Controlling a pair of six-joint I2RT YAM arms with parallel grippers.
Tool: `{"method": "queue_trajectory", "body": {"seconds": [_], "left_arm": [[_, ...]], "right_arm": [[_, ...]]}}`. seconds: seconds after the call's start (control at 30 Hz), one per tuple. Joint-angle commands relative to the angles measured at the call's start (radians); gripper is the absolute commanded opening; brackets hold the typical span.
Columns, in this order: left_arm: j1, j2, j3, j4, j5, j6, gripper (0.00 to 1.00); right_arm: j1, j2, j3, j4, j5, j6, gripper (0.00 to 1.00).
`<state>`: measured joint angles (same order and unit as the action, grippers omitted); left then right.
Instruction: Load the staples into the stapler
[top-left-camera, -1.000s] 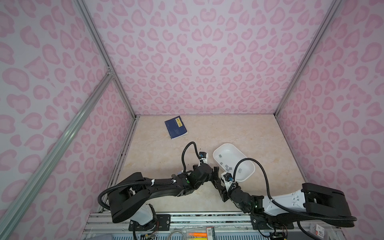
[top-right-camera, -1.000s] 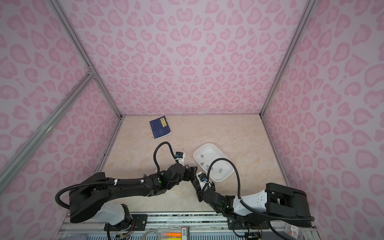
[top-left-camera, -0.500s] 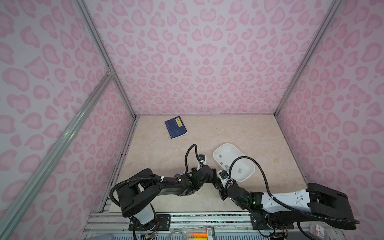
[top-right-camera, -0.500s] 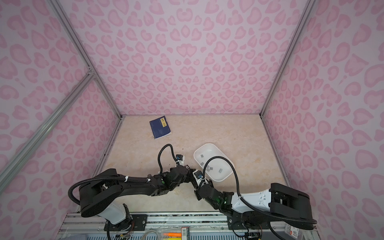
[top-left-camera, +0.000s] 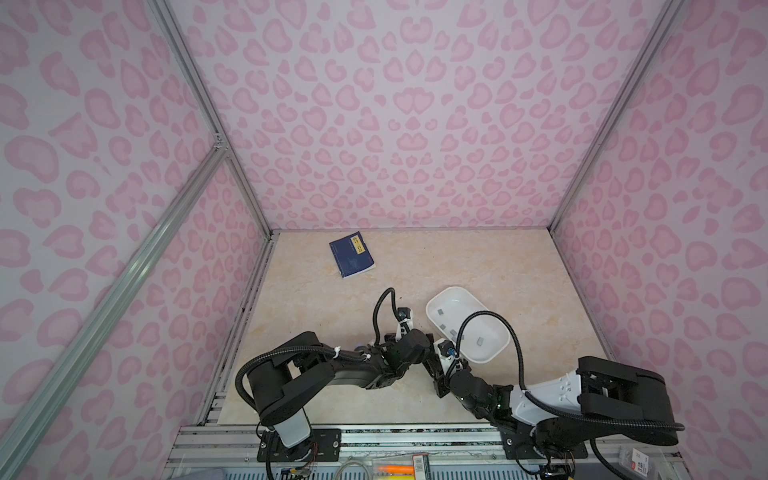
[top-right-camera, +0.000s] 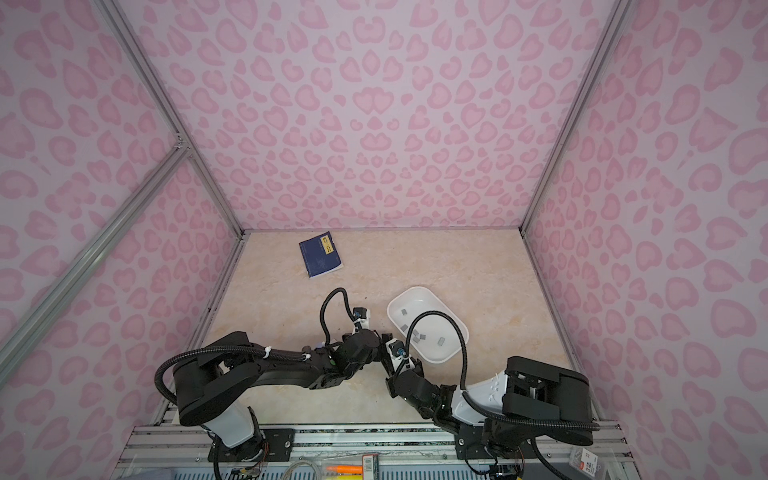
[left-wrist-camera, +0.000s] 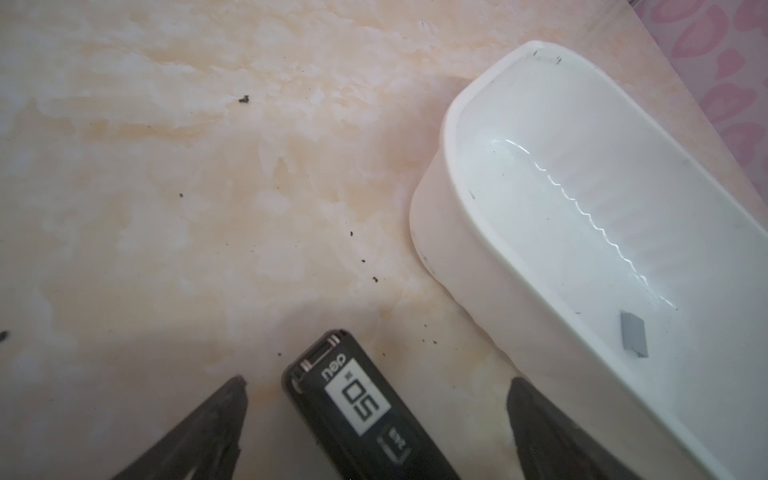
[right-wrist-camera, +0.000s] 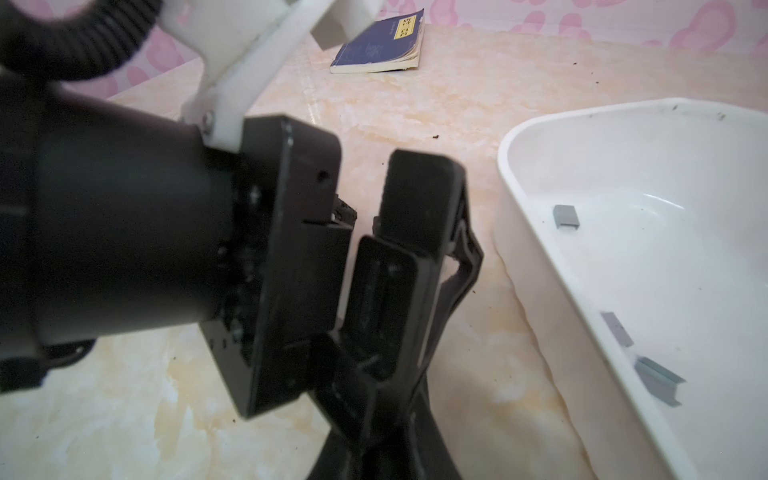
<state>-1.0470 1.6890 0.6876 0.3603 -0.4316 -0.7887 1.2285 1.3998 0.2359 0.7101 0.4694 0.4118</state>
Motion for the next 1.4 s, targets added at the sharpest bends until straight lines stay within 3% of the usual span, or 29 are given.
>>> {"method": "queue_trajectory", "body": {"seconds": [0.0,0.17,0.27,0.3,0.33,0.4,0.43,0.5,0.67,0.73,0.8,0.87,0.9,0.97,1.03,1.1,1.17,1.2,1.37], "left_arm": [[0.009,-0.043,0.022,-0.04,0.044,0.051,0.98],[0.039,-0.213,0.042,-0.102,0.019,0.118,0.98],[0.048,-0.36,0.052,-0.163,-0.064,0.152,0.98],[0.048,-0.416,0.056,-0.214,-0.11,0.161,0.97],[0.048,-0.465,0.057,-0.238,-0.156,0.169,0.97],[0.051,-0.572,0.046,-0.246,-0.267,0.221,0.96],[0.052,-0.61,0.041,-0.24,-0.32,0.26,0.96],[0.071,-0.66,0.043,-0.206,-0.447,0.366,0.96],[0.219,-0.607,0.047,-0.178,-0.566,0.772,0.96],[0.375,-0.602,0.007,-0.178,-0.473,0.741,0.96],[0.566,-0.632,-0.097,-0.124,-0.252,0.672,0.96],[0.702,-0.66,-0.223,-0.014,-0.135,0.67,0.96],[0.749,-0.668,-0.283,0.041,-0.139,0.659,0.96],[0.818,-0.684,-0.34,0.08,-0.151,0.621,0.96],[0.856,-0.679,-0.379,0.147,-0.145,0.658,0.97],[0.894,-0.628,-0.424,0.265,-0.148,0.709,0.99],[0.93,-0.538,-0.458,0.395,-0.162,0.669,0.97],[0.937,-0.509,-0.434,0.39,-0.156,0.669,0.98],[0.949,-0.414,-0.446,0.599,-0.104,0.72,1.0]], "right_arm": [[-0.005,-0.055,0.037,-0.175,-0.009,-0.006,0.3],[-0.072,-0.199,0.196,-0.473,0.068,-0.027,0.49],[-0.125,-0.294,0.304,-0.672,0.177,0.021,0.58],[-0.142,-0.335,0.33,-0.718,0.227,0.034,0.66],[-0.161,-0.371,0.343,-0.736,0.261,0.033,0.86],[-0.219,-0.454,0.367,-0.754,0.369,0.063,0.97],[-0.25,-0.487,0.385,-0.772,0.391,0.069,0.98],[-0.33,-0.557,0.379,-0.682,0.376,-0.045,0.98],[-0.594,-0.627,0.289,-0.445,0.261,-0.239,0.98],[-0.765,-0.6,0.264,-0.414,0.149,-0.279,0.98],[-0.956,-0.544,0.23,-0.396,0.002,-0.296,0.98],[-1.104,-0.467,0.198,-0.39,-0.058,-0.278,0.98],[-1.151,-0.431,0.182,-0.391,-0.042,-0.23,0.98],[-1.211,-0.377,0.146,-0.342,-0.086,-0.208,0.98],[-1.222,-0.303,0.093,-0.213,-0.064,-0.221,0.98],[-1.232,-0.189,0.065,-0.086,-0.054,-0.247,0.98],[-1.233,-0.085,0.081,0.006,-0.043,-0.273,0.98],[-1.231,-0.075,0.131,-0.094,-0.085,-0.283,0.98],[-1.23,0.015,0.195,-0.042,-0.199,-0.308,0.98]]}}
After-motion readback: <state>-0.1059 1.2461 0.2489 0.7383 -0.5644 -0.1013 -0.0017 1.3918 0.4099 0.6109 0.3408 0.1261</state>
